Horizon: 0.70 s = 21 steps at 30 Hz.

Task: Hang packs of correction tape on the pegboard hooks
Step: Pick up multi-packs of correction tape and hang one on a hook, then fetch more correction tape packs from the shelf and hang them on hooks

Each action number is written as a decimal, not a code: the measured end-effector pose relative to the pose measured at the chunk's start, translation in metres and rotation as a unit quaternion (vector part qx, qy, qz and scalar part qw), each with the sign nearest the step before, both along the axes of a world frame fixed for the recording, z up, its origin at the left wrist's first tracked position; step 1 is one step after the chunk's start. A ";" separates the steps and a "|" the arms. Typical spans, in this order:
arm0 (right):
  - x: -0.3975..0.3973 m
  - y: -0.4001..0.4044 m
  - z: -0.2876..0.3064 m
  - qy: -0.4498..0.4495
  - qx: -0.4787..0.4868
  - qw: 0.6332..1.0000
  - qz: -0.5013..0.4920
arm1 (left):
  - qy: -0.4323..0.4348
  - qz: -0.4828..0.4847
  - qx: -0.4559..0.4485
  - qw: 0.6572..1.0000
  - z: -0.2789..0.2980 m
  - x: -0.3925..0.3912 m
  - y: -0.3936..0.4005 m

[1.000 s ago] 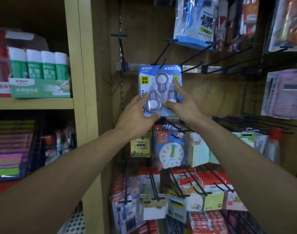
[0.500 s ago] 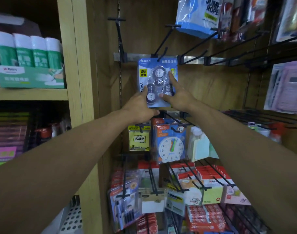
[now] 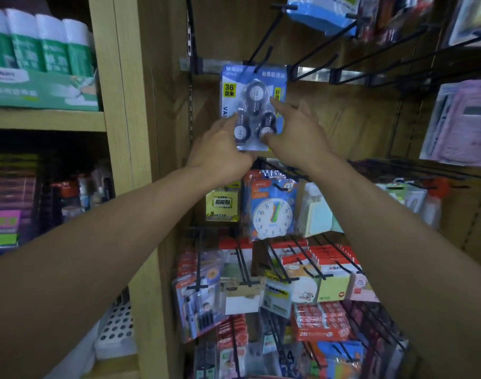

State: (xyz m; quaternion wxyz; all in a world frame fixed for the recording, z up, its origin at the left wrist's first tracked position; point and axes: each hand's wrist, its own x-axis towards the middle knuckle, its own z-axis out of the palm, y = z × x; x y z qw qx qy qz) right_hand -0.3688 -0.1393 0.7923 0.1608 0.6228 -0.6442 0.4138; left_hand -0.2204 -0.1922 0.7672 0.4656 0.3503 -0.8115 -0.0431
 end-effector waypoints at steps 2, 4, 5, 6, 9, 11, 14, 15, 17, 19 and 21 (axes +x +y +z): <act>0.012 0.017 -0.015 -0.044 -0.096 0.993 0.055 | 0.037 -0.011 -0.028 0.999 -0.013 0.006 0.010; 0.025 0.043 -0.044 -0.107 -0.153 0.973 0.132 | 0.121 -0.040 -0.044 0.991 -0.035 0.017 0.033; 0.033 0.059 -0.064 -0.128 -0.173 0.962 0.166 | 0.161 -0.053 -0.058 0.984 -0.051 0.025 0.048; 0.040 0.075 -0.089 -0.139 -0.186 0.953 0.194 | 0.190 -0.053 -0.079 0.977 -0.071 0.033 0.065; 0.060 0.116 -0.177 -0.166 -0.143 0.943 0.248 | 0.192 -0.052 -0.088 0.976 -0.147 0.059 0.110; 0.065 0.128 -0.243 -0.221 -0.052 0.940 0.256 | 0.117 -0.034 -0.066 0.990 -0.207 0.076 0.130; 0.068 0.134 -0.339 -0.308 0.115 0.916 0.230 | 0.018 -0.003 0.057 0.998 -0.298 0.095 0.148; 0.067 0.137 -0.369 -0.322 0.164 0.907 0.217 | 0.002 -0.004 0.112 0.994 -0.326 0.100 0.154; 0.065 0.144 -0.429 -0.322 0.266 0.889 0.189 | -0.044 -0.001 0.204 0.978 -0.380 0.109 0.168; 0.060 0.151 -0.493 -0.312 0.376 0.857 0.161 | -0.110 0.020 0.290 0.950 -0.434 0.115 0.180; 0.056 0.160 -0.556 -0.296 0.470 0.819 0.143 | -0.164 0.054 0.397 0.901 -0.483 0.119 0.193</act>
